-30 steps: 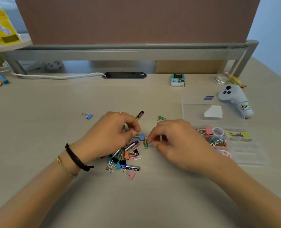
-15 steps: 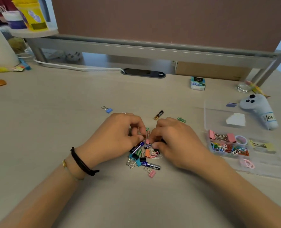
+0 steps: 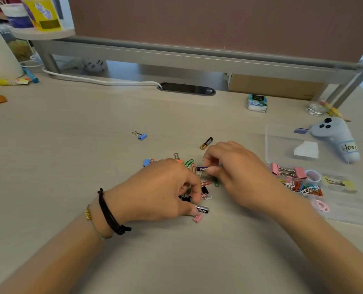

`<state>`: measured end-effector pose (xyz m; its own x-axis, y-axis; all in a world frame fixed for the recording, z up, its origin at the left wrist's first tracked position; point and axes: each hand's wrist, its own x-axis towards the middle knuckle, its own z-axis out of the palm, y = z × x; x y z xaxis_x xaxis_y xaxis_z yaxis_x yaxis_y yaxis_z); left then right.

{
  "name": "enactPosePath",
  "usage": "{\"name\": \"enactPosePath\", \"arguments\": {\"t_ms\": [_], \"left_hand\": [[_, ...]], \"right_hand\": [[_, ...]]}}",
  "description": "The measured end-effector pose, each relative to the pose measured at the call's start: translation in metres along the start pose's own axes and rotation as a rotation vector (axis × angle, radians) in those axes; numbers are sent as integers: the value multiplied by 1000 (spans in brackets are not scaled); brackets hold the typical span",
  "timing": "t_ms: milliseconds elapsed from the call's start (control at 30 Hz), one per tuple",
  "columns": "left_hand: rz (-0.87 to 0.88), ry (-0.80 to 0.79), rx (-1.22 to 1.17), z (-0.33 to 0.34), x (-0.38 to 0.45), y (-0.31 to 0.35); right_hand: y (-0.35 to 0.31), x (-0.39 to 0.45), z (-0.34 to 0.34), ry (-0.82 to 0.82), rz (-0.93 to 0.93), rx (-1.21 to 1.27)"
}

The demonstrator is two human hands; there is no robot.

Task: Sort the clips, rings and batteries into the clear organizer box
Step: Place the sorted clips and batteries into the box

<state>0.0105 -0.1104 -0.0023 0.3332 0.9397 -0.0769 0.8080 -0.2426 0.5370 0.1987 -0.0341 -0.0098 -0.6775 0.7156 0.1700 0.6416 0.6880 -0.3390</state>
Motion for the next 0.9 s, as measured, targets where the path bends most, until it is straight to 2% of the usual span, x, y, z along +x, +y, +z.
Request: {"name": "enactPosePath", "arguments": {"t_ms": [267, 500, 700, 900], "left_hand": [[1, 7, 166, 9, 4, 0], [25, 128, -41, 11, 21, 10], [95, 253, -160, 17, 62, 49], [124, 305, -205, 45, 113, 99]], "right_hand": [[6, -16, -4, 58, 13, 80], [25, -39, -24, 126, 65, 111], [71, -78, -51, 226, 164, 158], [131, -128, -72, 352, 266, 31]]}}
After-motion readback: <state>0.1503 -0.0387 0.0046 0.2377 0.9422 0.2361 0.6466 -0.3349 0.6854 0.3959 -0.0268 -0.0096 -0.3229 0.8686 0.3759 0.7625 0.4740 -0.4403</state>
